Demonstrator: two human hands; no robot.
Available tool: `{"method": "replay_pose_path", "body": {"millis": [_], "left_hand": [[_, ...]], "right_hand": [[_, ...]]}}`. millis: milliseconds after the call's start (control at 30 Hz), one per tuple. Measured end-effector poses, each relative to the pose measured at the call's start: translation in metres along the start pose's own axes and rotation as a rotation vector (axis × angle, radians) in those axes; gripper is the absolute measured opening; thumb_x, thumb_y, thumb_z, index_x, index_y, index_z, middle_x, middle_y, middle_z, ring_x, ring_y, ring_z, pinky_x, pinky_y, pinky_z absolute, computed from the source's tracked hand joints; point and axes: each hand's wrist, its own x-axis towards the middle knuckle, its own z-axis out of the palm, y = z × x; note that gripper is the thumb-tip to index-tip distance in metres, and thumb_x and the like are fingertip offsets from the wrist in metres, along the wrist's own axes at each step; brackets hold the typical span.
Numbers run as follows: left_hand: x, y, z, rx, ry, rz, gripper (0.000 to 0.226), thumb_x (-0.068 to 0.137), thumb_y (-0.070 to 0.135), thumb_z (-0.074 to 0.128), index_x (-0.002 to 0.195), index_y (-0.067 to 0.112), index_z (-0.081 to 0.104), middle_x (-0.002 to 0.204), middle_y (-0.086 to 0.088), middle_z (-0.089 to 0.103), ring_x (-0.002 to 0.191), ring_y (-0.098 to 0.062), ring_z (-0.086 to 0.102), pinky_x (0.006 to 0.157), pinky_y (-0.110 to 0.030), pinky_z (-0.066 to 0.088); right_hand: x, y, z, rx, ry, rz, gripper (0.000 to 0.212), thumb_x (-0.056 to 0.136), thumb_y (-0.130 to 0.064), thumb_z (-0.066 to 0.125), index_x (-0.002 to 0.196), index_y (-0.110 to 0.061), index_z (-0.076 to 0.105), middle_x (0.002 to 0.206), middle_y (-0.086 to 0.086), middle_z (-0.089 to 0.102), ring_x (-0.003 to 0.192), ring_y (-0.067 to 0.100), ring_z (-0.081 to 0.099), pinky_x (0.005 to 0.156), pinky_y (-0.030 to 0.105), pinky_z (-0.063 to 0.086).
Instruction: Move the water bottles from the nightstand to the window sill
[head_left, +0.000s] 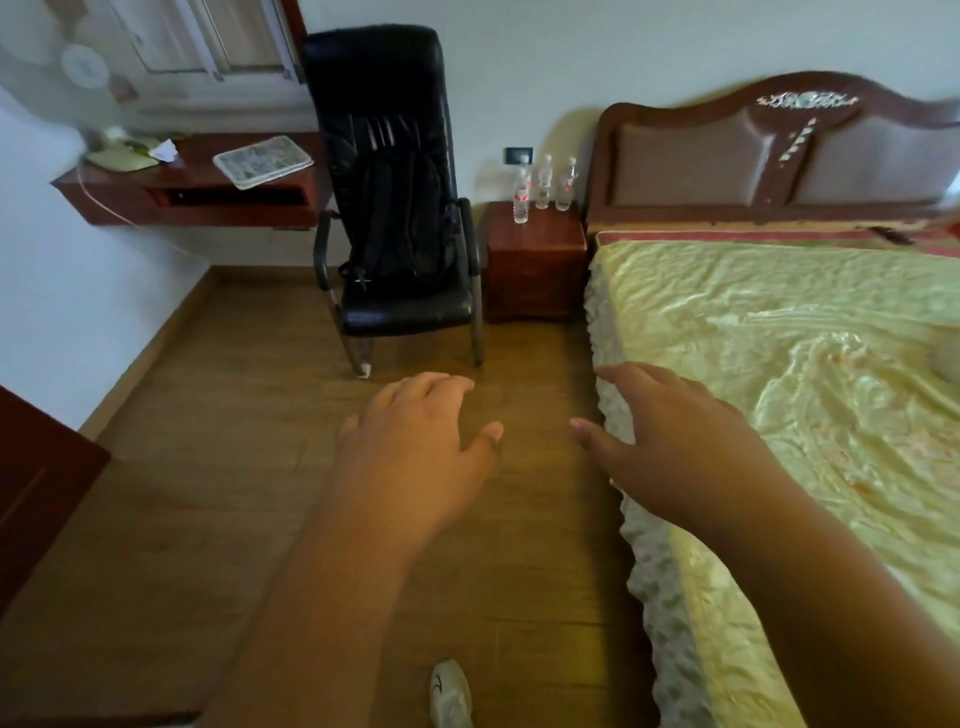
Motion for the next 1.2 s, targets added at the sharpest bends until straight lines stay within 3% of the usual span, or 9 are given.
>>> {"method": "replay_pose_path", "body": {"millis": [300, 567, 933, 1200], "left_hand": [[0.081, -0.052, -0.037, 0.004, -0.043, 0.105, 0.065, 0.093, 0.067, 0.043, 0.151, 0.042, 0.03, 0.158, 0.017, 0.032, 0.147, -0.01, 0.026, 0.116, -0.048, 0.03], [0.125, -0.073, -0.038, 0.008, -0.07, 0.135, 0.064, 0.093, 0.067, 0.042, 0.151, 0.043, 0.03, 0.158, 0.018, 0.032, 0.147, -0.01, 0.025, 0.116, -0.047, 0.03], [0.21, -0.058, -0.031, 0.077, -0.033, 0.073, 0.063, 0.092, 0.069, 0.042, 0.149, 0.043, 0.032, 0.155, 0.018, 0.036, 0.145, -0.009, 0.029, 0.113, -0.046, 0.032], [0.299, -0.005, -0.044, 0.078, 0.063, 0.029, 0.064, 0.091, 0.068, 0.041, 0.149, 0.041, 0.035, 0.152, 0.017, 0.04, 0.141, -0.011, 0.035, 0.111, -0.048, 0.039]], "right_hand": [[0.068, -0.061, 0.005, 0.028, 0.05, 0.08, 0.072, 0.09, -0.071, 0.041, 0.152, -0.037, 0.028, 0.157, -0.012, 0.035, 0.142, 0.017, 0.035, 0.113, 0.047, 0.035], [0.11, -0.073, 0.008, 0.028, 0.056, 0.113, 0.072, 0.089, -0.071, 0.04, 0.151, -0.037, 0.029, 0.157, -0.011, 0.035, 0.142, 0.02, 0.036, 0.112, 0.047, 0.035], [0.209, -0.037, 0.009, 0.074, 0.054, 0.059, 0.072, 0.088, -0.073, 0.041, 0.15, -0.039, 0.03, 0.155, -0.012, 0.037, 0.139, 0.019, 0.04, 0.11, 0.045, 0.036], [0.307, 0.012, -0.033, 0.066, 0.108, -0.032, 0.071, 0.088, -0.072, 0.044, 0.149, -0.04, 0.031, 0.154, -0.014, 0.039, 0.139, 0.018, 0.041, 0.109, 0.045, 0.036]]}}
